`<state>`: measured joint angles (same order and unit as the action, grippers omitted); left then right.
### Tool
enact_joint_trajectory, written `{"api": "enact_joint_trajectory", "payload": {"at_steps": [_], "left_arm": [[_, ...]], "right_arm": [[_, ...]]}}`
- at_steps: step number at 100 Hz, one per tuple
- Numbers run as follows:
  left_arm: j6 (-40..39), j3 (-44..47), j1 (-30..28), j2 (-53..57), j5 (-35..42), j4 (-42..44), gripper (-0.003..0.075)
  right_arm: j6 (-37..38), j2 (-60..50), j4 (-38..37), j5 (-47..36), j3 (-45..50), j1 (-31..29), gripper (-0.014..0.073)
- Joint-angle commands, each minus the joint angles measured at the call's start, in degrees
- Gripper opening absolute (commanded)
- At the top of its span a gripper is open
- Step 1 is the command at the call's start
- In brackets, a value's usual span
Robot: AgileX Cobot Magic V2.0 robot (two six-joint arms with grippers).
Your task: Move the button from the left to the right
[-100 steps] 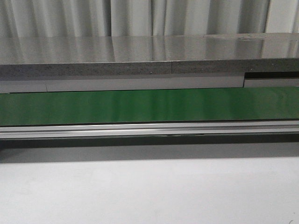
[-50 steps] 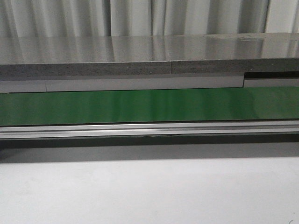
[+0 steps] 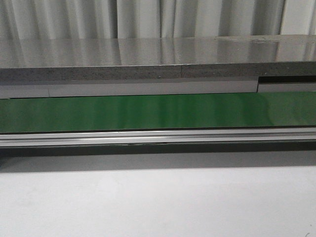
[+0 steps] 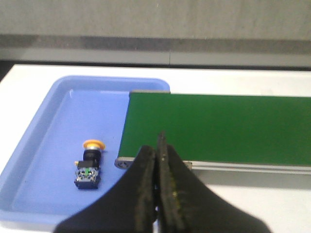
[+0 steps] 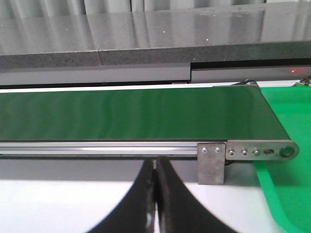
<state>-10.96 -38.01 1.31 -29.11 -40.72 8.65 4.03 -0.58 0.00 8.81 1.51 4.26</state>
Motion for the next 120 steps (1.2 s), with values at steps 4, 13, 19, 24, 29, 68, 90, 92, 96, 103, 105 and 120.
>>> {"api": "enact_joint_trajectory", "payload": {"at_steps": [4, 13, 19, 24, 29, 68, 90, 92, 96, 103, 105, 120], "left_arm": [[-0.43, -3.55, 0.39, -4.60, 0.76, -3.73, -0.0021], [-0.43, -3.55, 0.39, -6.54, 0.76, -6.47, -0.0021], [-0.43, -3.55, 0.39, -7.73, 0.76, -7.14, -0.0021], [-0.43, -3.55, 0.39, -8.62, 0.76, -7.29, -0.0021], [-0.43, -3.55, 0.39, -9.42, 0.76, -7.29, -0.0020], [0.21, -3.55, 0.39, -11.21, -0.99, -6.15, 0.0431], [0.21, -3.72, 0.39, -11.21, -1.37, -5.80, 0.0560], [0.21, -3.87, 0.39, -11.21, -1.57, -5.49, 0.0560], [0.21, -4.14, 0.39, -11.21, -1.99, -4.55, 0.0560], [0.02, -4.88, 0.25, -11.31, -2.43, -2.32, 0.0560], [-0.05, -5.18, 0.10, -11.51, -2.58, -1.76, 0.0560], [-0.35, -8.75, -3.52, -15.08, -3.89, 1.79, 0.0560]], "right_arm": [[0.05, -0.84, 0.00, -4.99, -0.92, 0.19, -0.0068], [0.05, -0.84, 0.00, -4.99, -0.92, 0.19, -0.0068], [0.05, -0.84, 0.00, -4.99, -0.92, 0.19, -0.0068], [0.05, -0.84, 0.00, -4.99, -0.92, 0.19, -0.0068], [0.05, -0.84, 0.00, -4.99, -0.92, 0.19, -0.0068], [0.05, -0.84, 0.00, -4.99, -0.92, 0.19, -0.0068], [0.05, -0.84, 0.00, -4.99, -0.92, 0.19, -0.0068], [0.05, -0.84, 0.00, -4.99, -0.92, 0.19, -0.0068], [0.05, -0.84, 0.00, -4.99, -0.92, 0.19, -0.0068], [0.05, -0.84, 0.00, -4.99, -0.92, 0.19, -0.0068], [0.05, -0.84, 0.00, -4.99, -0.92, 0.19, -0.0068], [0.05, -0.84, 0.00, -4.99, -0.92, 0.19, -0.0068]]}}
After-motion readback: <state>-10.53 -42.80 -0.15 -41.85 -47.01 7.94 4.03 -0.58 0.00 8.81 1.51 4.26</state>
